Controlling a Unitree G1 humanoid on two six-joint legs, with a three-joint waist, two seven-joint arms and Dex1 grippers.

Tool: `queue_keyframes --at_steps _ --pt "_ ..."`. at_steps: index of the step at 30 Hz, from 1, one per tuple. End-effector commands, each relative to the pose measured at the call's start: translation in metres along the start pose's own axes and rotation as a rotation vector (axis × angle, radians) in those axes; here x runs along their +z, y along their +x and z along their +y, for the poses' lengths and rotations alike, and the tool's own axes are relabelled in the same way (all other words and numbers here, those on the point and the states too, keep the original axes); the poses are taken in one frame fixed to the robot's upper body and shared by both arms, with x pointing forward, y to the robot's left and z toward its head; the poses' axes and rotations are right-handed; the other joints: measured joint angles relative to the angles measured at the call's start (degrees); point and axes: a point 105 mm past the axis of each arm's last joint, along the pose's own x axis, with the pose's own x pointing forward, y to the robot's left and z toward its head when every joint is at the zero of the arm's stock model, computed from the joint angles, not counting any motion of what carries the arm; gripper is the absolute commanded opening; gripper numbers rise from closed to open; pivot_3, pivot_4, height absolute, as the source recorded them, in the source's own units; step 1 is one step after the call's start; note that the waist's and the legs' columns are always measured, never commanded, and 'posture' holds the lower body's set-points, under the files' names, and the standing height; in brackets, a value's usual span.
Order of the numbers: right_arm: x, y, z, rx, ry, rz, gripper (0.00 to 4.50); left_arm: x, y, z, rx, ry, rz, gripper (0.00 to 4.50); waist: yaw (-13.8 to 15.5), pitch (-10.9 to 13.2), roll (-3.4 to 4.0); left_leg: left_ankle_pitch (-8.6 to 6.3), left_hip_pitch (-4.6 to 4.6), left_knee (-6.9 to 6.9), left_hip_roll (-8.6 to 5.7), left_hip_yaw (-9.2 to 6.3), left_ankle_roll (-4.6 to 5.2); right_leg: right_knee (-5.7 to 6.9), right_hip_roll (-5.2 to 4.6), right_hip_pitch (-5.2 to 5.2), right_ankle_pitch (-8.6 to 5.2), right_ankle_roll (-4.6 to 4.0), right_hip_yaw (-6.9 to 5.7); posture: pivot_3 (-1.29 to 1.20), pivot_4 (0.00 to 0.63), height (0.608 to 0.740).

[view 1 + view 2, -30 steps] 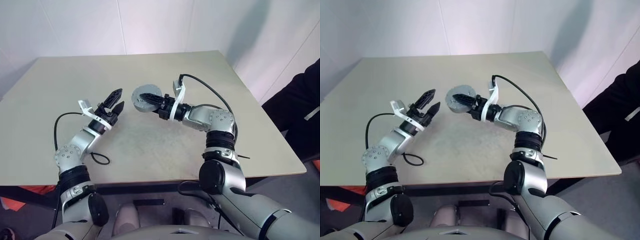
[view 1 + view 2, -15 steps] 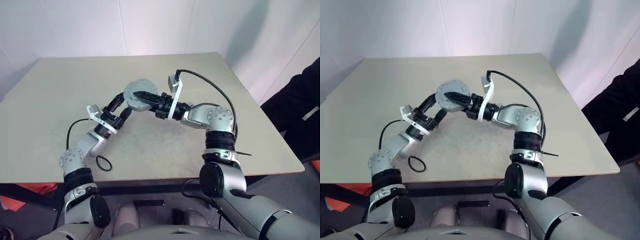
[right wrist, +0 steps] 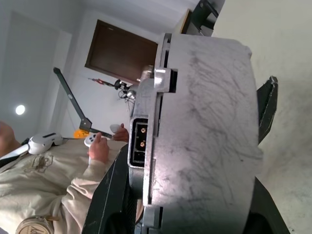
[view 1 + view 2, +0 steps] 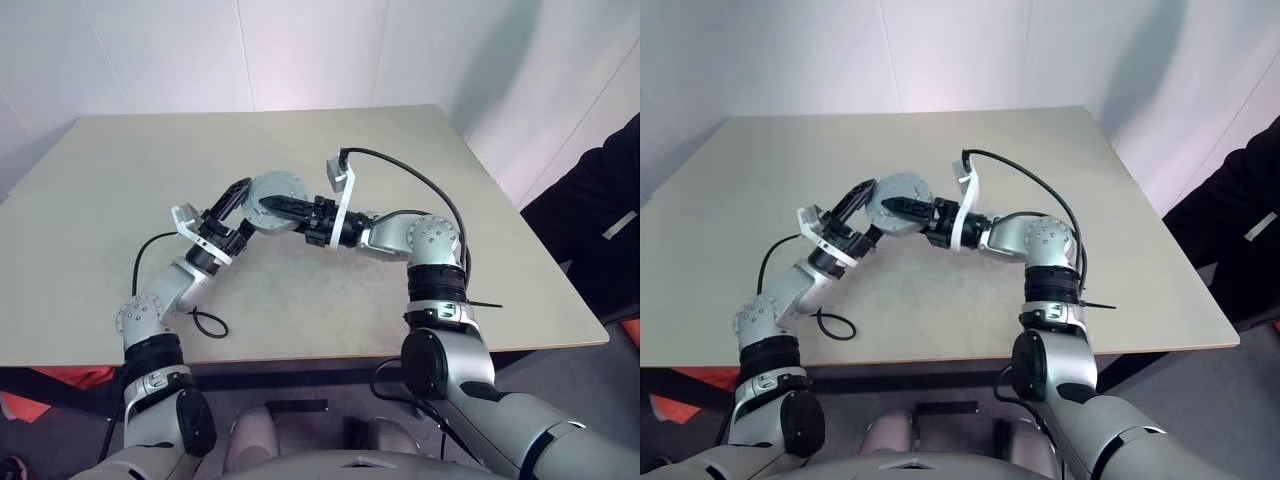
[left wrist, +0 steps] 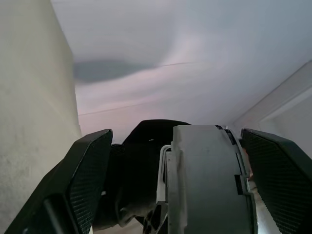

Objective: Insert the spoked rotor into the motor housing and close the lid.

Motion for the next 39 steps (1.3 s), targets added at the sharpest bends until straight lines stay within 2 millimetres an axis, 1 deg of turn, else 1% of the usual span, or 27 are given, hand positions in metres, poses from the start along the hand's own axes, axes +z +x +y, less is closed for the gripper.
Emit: queue_keyframes --at_steps 1,5,8,11,14,23,31,35,36,38,39 --pt "0.008 0.003 0.020 0.073 -0.056 -0.018 2.19 -0.014 0.007 -0.012 -0.051 0.012 0.062 4.45 0.00 0.00 -0.01 0.00 -0.02 0.01 0.00 0.00 0.00 0.00 0.00 0.00 0.00 0.00 0.00 0.00 0.000 0.740" --pt "0.008 0.003 0.019 0.071 -0.059 -0.016 2.19 -0.030 0.012 -0.005 -0.020 0.006 0.128 4.45 -0.01 0.00 -0.02 0.00 -0.02 0.03 0.01 -0.01 0.00 0.02 0.00 0.00 0.00 0.00 0.00 0.00 0.000 0.740" --pt "0.008 0.003 0.019 0.065 -0.061 -0.019 2.19 -0.030 0.015 -0.004 -0.015 0.014 0.124 4.45 -0.02 0.00 -0.02 0.00 -0.02 0.06 0.02 -0.01 0.00 0.04 0.00 0.00 0.00 0.01 0.00 0.00 0.000 0.740" --pt "0.009 0.002 0.018 0.059 -0.061 -0.027 2.19 -0.024 0.015 -0.002 -0.003 0.021 0.097 3.86 -0.03 0.00 -0.02 0.00 -0.02 0.06 0.02 -0.01 0.00 0.05 0.00 0.00 0.01 0.02 0.00 0.00 0.000 0.740" --pt "0.009 0.001 0.016 0.050 -0.060 -0.033 2.19 -0.022 0.014 0.001 0.011 0.022 0.084 3.01 -0.04 0.00 -0.02 0.00 -0.02 0.06 0.01 -0.01 0.00 0.05 0.00 0.00 0.02 0.03 0.00 0.00 0.000 0.740" --pt "0.011 0.002 0.012 0.025 -0.063 -0.041 2.19 -0.024 0.014 0.004 0.033 0.029 0.080 3.01 -0.06 0.00 -0.03 0.00 -0.03 0.09 0.02 -0.01 0.00 0.07 0.00 0.00 0.12 0.18 0.00 0.00 0.000 0.740" --pt "0.012 0.003 0.010 0.012 -0.067 -0.047 2.19 -0.022 0.015 0.002 0.030 0.037 0.067 3.01 -0.05 0.00 -0.03 0.00 -0.03 0.11 0.02 -0.01 0.00 0.09 0.00 0.00 0.12 0.18 0.00 0.00 0.000 0.740" --pt "0.013 0.004 0.011 0.013 -0.072 -0.051 2.19 -0.023 0.018 0.007 0.068 0.109 0.059 3.01 -0.07 0.00 -0.03 0.00 -0.03 0.11 0.02 -0.01 0.00 0.09 0.00 0.00 0.12 0.18 0.00 0.00 0.000 0.740" --pt "0.014 0.004 0.011 0.013 -0.072 -0.053 2.19 -0.023 0.018 0.009 0.082 0.119 0.055 3.69 -0.07 0.00 -0.03 0.00 -0.03 0.12 0.02 -0.01 0.00 0.09 0.00 0.00 0.12 0.18 0.00 0.00 0.000 0.740" --pt "0.014 0.004 0.010 0.012 -0.073 -0.054 2.19 -0.022 0.018 0.011 0.087 0.107 0.046 4.15 -0.07 0.00 -0.03 0.00 -0.03 0.12 0.02 -0.02 0.00 0.09 0.00 0.01 0.12 0.19 0.00 0.00 0.000 0.740" --pt "0.014 0.003 0.010 0.012 -0.074 -0.055 2.19 -0.021 0.019 0.011 0.084 0.086 0.040 4.49 -0.07 0.00 -0.03 0.00 -0.03 0.13 0.02 -0.02 0.00 0.09 0.00 0.00 0.12 0.19 0.00 0.00 0.000 0.740"
